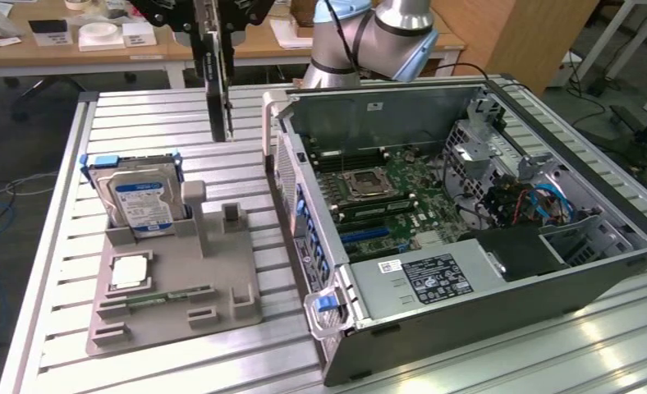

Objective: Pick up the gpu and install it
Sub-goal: 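Pick up the gpu and move the gpu toward the slot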

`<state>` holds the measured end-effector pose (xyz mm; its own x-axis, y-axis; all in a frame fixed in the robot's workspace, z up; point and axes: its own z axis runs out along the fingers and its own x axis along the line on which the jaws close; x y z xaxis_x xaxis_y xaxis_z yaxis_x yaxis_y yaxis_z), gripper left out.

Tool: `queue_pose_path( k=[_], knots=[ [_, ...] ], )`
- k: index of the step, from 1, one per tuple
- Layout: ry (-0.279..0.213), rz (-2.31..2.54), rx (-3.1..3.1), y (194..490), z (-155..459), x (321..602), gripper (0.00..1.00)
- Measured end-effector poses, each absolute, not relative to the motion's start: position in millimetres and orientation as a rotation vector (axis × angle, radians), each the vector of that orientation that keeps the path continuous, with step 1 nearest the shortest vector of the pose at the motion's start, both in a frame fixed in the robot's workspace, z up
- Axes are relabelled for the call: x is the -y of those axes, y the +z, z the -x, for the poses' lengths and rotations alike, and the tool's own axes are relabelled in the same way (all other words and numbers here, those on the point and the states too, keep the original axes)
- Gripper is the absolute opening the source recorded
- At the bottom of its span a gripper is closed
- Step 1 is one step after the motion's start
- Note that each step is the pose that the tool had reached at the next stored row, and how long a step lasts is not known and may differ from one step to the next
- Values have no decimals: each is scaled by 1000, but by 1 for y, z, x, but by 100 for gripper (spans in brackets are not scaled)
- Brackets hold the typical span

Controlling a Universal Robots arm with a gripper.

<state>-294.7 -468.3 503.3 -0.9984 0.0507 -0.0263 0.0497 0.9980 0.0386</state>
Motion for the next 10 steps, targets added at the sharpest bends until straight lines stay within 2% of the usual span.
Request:
queue_pose_path(
  k=[10],
  knots=[
    [59, -78, -3113, 503, 295, 468, 27]
  ],
)
